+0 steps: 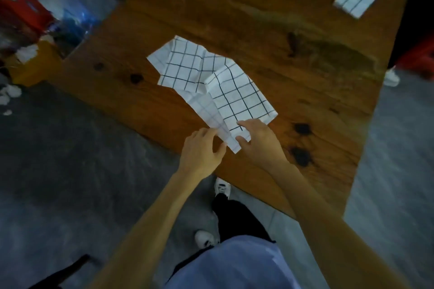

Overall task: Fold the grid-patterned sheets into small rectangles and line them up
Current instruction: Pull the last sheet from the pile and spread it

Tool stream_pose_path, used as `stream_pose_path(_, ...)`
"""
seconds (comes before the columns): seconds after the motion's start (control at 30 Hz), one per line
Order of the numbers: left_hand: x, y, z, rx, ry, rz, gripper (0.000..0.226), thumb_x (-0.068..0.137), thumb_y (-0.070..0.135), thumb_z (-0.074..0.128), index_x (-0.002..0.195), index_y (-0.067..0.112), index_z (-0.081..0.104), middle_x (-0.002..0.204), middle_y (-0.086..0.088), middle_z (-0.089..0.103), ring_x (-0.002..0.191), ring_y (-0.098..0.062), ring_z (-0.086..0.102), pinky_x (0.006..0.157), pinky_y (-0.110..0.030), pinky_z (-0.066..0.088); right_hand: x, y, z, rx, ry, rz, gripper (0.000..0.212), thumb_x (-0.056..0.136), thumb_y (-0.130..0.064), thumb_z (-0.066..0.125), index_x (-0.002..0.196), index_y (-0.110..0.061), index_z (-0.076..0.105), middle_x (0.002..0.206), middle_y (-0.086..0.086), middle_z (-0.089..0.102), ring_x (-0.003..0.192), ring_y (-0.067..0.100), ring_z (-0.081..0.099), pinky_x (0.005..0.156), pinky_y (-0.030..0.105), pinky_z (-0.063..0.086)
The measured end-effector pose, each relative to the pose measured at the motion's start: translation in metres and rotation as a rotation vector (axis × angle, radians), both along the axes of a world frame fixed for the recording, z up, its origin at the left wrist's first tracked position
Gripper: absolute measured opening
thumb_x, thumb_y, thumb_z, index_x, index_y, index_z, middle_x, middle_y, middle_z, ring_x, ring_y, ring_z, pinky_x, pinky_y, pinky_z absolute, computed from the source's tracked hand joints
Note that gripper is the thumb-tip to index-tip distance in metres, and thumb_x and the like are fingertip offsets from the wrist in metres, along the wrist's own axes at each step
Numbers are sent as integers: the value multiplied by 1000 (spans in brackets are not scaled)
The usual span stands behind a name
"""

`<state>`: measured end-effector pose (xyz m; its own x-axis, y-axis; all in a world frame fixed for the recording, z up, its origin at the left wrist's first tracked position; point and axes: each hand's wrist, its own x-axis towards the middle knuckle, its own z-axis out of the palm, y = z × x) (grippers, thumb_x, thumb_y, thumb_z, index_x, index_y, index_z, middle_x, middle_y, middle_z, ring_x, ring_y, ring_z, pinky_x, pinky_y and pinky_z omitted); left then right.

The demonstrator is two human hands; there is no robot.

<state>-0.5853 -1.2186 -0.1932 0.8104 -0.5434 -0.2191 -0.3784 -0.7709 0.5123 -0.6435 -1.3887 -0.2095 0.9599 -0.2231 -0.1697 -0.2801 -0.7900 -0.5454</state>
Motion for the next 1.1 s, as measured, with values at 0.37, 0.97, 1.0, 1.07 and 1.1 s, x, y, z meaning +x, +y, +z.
stream_pose_path(0.37, 42, -53, -71, 240, -50, -220, 66, 71, 63, 65, 119, 21, 49, 128, -5, 42, 120, -23, 39, 98, -33, 33, 53, -15, -65, -109, 77, 9, 39, 83, -17, 69, 121, -12, 63, 132, 15, 53, 126, 35, 45, 105, 49, 38)
stream_pose_path(0.97, 86, -13, -28, -151, -55, -207, 10, 92, 16, 55, 88, 20, 46, 71, 6, 52, 68, -10, 46, 84, -27, 38, 74, -20, 8, 319, -221, -796, 42, 100, -11, 47, 139, -27, 44, 110, -26, 57, 79, 11, 63, 68, 31, 57)
stream_pose_path(1.0, 91, -8, -20, -174, -76, -212, 8, 92, 15, 55, 88, 17, 48, 70, 4, 53, 68, -11, 46, 81, -27, 38, 72, -17, 18, 277, -225, -822, 44, 99, -8, 47, 139, -27, 45, 120, -18, 58, 90, 11, 62, 76, 32, 57)
stream_pose_path(1.07, 101, 0, -1, -229, -117, -211, 8, 92, 14, 57, 88, 15, 50, 69, 2, 53, 67, -12, 45, 75, -27, 37, 65, -7, 34, 164, -219, -834, 48, 97, -3, 47, 139, -26, 46, 136, -1, 49, 101, 10, 55, 78, 26, 52)
stream_pose_path(1.1, 106, 3, 8, -251, -132, -213, 9, 92, 14, 57, 88, 15, 49, 70, 1, 54, 68, -12, 46, 76, -26, 36, 61, -1, 41, 78, -215, -796, 51, 95, -1, 48, 139, -26, 46, 141, 2, 43, 104, 13, 53, 77, 25, 51)
